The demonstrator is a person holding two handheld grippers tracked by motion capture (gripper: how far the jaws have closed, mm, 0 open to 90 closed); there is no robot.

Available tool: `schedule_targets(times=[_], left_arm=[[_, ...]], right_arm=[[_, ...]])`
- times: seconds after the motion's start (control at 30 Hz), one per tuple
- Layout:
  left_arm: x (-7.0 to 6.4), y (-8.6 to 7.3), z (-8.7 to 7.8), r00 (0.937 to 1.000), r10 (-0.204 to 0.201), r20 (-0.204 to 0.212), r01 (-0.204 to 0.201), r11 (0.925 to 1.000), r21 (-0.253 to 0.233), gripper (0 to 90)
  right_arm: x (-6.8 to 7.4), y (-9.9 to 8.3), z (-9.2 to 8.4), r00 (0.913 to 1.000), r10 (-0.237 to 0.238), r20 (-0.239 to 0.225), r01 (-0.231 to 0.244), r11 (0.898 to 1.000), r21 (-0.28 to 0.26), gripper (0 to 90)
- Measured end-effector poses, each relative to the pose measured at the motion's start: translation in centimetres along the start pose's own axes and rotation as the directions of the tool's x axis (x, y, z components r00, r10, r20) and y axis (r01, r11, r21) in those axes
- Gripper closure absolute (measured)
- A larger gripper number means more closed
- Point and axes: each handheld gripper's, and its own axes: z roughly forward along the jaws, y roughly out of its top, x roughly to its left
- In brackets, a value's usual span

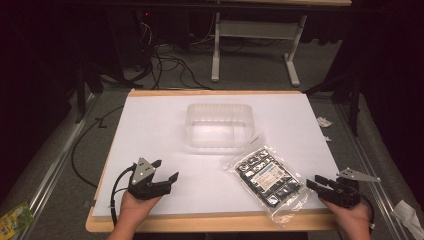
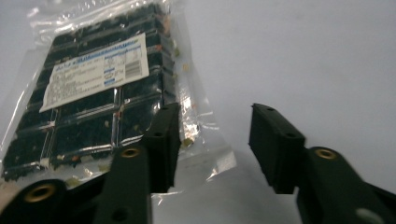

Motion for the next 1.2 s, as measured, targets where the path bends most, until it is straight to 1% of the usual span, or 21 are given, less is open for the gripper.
schedule_targets(times=[0.03, 0.07, 0.17, 0.2, 0.23, 0.27, 0.43, 0.53, 0.6, 0.63, 0.7, 0.73, 0.77, 0.8, 0.83, 0.87, 0.97, 1.0, 1.07, 1.13, 1.2], left_arm=[[0.0, 0.0, 0.0, 1.0000, 0.001, 0.000, -0.001, 1.0000, -0.001, 26.0], [0.0, 0.0, 0.0, 1.0000, 0.001, 0.000, -0.001, 1.0000, -0.001, 26.0], [0.0, 0.0, 0.0, 1.0000, 0.001, 0.000, -0.001, 1.0000, -0.001, 26.2], [0.0, 0.0, 0.0, 1.0000, 0.001, 0.000, -0.001, 1.0000, -0.001, 26.2], [0.0, 0.0, 0.0, 1.0000, 0.001, 0.000, -0.001, 1.0000, -0.001, 26.2], [0.1, 0.0, 0.0, 1.0000, 0.001, 0.001, -0.001, 1.0000, -0.001, 26.2], [0.0, 0.0, 0.0, 1.0000, 0.001, 0.003, -0.001, 1.0000, 0.000, 26.3], [-0.1, 0.0, 0.1, 1.0000, 0.003, 0.006, -0.003, 1.0000, 0.001, 26.4], [-0.1, 0.0, 0.1, 1.0000, 0.004, 0.006, -0.004, 1.0000, 0.000, 26.4], [-0.1, 0.0, 0.1, 1.0000, 0.005, 0.007, -0.005, 1.0000, 0.000, 26.4], [-0.1, 0.1, 0.1, 1.0000, 0.005, 0.007, -0.005, 1.0000, 0.000, 26.4], [-0.1, 0.1, 0.1, 1.0000, 0.005, 0.007, -0.005, 1.0000, 0.000, 26.4], [-0.1, 0.1, 0.1, 1.0000, 0.003, 0.007, -0.003, 1.0000, -0.002, 26.5], [-0.1, 0.1, 0.1, 1.0000, 0.003, 0.007, -0.003, 1.0000, -0.003, 26.5], [-0.1, 0.1, 0.1, 1.0000, 0.003, 0.007, -0.003, 1.0000, -0.003, 26.5], [-0.1, 0.1, 0.1, 1.0000, 0.004, 0.008, -0.004, 1.0000, -0.003, 26.7], [-0.1, 0.1, 0.1, 0.9999, 0.006, 0.009, -0.006, 1.0000, 0.000, 26.7], [-0.1, 0.1, 0.1, 0.9999, 0.006, 0.009, -0.006, 1.0000, 0.000, 26.7], [-0.1, 0.1, 0.2, 0.9999, 0.008, 0.010, -0.008, 1.0000, 0.003, 26.8], [-0.2, 0.1, 0.1, 0.9999, 0.010, 0.010, -0.010, 0.9999, 0.003, 26.8], [-0.2, 0.1, 0.1, 0.9999, 0.008, 0.009, -0.008, 1.0000, 0.002, 26.9]], right_arm=[[0.1, -0.1, 0.1, 1.0000, 0.001, -0.002, -0.001, 1.000, 0.014, 61.8], [0.1, -0.2, 0.2, 0.9999, -0.014, -0.004, 0.014, 1.000, 0.021, 68.0], [0.3, -0.2, 0.1, 0.9996, -0.026, 0.008, 0.026, 0.999, 0.035, 78.5], [0.3, -0.2, 0.1, 0.9996, -0.026, 0.008, 0.026, 0.999, 0.035, 78.5], [0.3, -0.2, -0.1, 0.9995, -0.030, 0.013, 0.029, 0.999, 0.034, 82.1], [0.4, -0.5, -0.5, 0.9992, -0.033, 0.021, 0.032, 0.999, 0.034, 90.0], [0.7, -1.1, -0.9, 0.9991, -0.042, 0.008, 0.042, 0.998, 0.052, 90.0], [1.7, -1.8, -1.3, 0.9974, -0.066, -0.026, 0.068, 0.995, 0.077, 90.0], [2.0, -2.0, -1.4, 0.9971, -0.066, -0.038, 0.069, 0.993, 0.090, 90.0], [2.9, -2.4, -1.3, 0.9946, -0.076, -0.070, 0.084, 0.990, 0.112, 90.0], [3.8, -2.7, -1.3, 0.9913, -0.107, -0.077, 0.116, 0.986, 0.122, 90.0], [3.8, -2.7, -1.3, 0.9913, -0.107, -0.077, 0.116, 0.986, 0.122, 90.0], [4.2, -2.4, -1.7, 0.9916, -0.115, -0.060, 0.120, 0.988, 0.093, 90.0], [4.2, -2.3, -1.9, 0.9930, -0.108, -0.047, 0.112, 0.991, 0.075, 90.0], [4.2, -2.3, -1.9, 0.9930, -0.108, -0.047, 0.112, 0.991, 0.075, 90.0], [3.6, -2.1, -2.2, 0.9961, -0.088, -0.007, 0.088, 0.995, 0.038, 90.0], [2.9, -2.0, -2.1, 0.9966, -0.061, 0.056, 0.059, 0.998, 0.031, 90.0], [2.9, -2.0, -2.1, 0.9966, -0.061, 0.056, 0.059, 0.998, 0.031, 90.0], [2.1, -2.0, -1.5, 0.9892, -0.081, 0.122, 0.076, 0.996, 0.047, 90.0], [1.2, -2.2, -1.0, 0.9920, -0.067, 0.106, 0.059, 0.995, 0.078, 90.0], [1.2, -2.3, -0.9, 0.9929, -0.070, 0.096, 0.063, 0.995, 0.079, 90.0]])
